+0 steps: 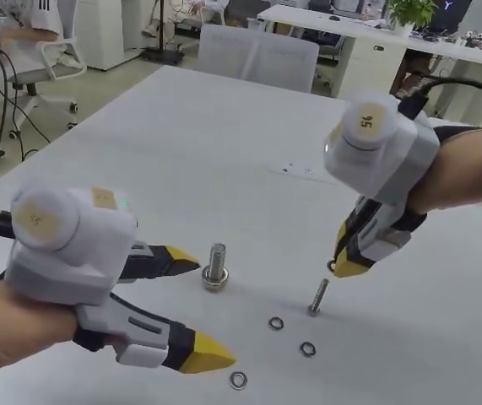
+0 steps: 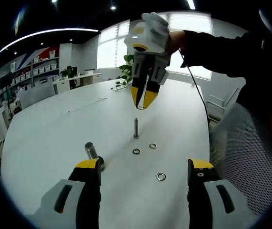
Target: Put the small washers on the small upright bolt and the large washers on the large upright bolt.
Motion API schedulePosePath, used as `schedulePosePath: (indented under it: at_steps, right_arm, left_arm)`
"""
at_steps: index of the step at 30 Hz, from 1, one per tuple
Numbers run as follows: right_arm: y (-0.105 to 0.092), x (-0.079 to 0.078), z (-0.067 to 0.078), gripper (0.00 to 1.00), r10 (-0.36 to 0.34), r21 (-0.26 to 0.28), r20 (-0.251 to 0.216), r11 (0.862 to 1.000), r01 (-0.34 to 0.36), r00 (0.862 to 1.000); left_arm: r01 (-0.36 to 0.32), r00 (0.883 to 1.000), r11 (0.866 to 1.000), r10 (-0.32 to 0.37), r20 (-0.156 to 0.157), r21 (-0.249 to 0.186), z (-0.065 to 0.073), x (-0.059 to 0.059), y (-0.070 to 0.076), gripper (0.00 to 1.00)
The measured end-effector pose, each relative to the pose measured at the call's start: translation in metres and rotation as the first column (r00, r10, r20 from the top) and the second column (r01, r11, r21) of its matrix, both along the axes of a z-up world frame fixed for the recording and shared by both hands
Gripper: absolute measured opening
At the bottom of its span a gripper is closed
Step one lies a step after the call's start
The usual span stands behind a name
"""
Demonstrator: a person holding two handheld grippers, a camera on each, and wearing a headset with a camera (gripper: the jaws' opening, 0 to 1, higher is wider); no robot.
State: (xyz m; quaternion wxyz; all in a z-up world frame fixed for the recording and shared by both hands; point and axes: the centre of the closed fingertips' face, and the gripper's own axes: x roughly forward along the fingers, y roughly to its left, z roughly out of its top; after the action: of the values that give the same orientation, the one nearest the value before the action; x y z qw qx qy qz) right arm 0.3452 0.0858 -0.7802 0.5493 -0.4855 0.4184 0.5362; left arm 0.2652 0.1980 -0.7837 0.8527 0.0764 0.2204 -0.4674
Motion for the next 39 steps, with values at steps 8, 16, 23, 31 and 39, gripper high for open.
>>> schedulePosePath:
  at_steps: [8, 16, 23, 31, 39]
  right_arm:
    - [0.000, 0.003, -0.013, 0.14, -0.005, -0.005, -0.018, 1.000, 0.005, 1.000]
    - [0.001, 0.005, -0.022, 0.14, -0.002, -0.002, -0.028, 1.000, 0.002, 1.000]
    - [0.002, 0.009, -0.026, 0.14, 0.001, -0.002, -0.037, 1.000, -0.001, 0.999]
    - [0.003, 0.011, -0.031, 0.14, -0.003, 0.002, -0.048, 1.000, 0.003, 0.999]
    - [0.003, 0.012, -0.035, 0.14, -0.002, 0.003, -0.053, 1.000, 0.002, 0.999]
  left_arm:
    - [0.005, 1.000, 1.000, -0.005, -0.005, 0.001, -0.002, 0.000, -0.002, 0.74]
    - [0.002, 1.000, 1.000, -0.002, -0.010, 0.000, -0.004, 0.001, -0.001, 0.74]
    - [-0.002, 1.000, 1.000, 0.002, -0.016, 0.001, -0.006, 0.002, 0.000, 0.74]
    - [-0.005, 1.000, 1.000, 0.005, -0.021, 0.004, -0.008, 0.004, 0.001, 0.73]
    - [-0.009, 1.000, 1.000, 0.009, -0.022, 0.004, -0.008, 0.004, 0.002, 0.73]
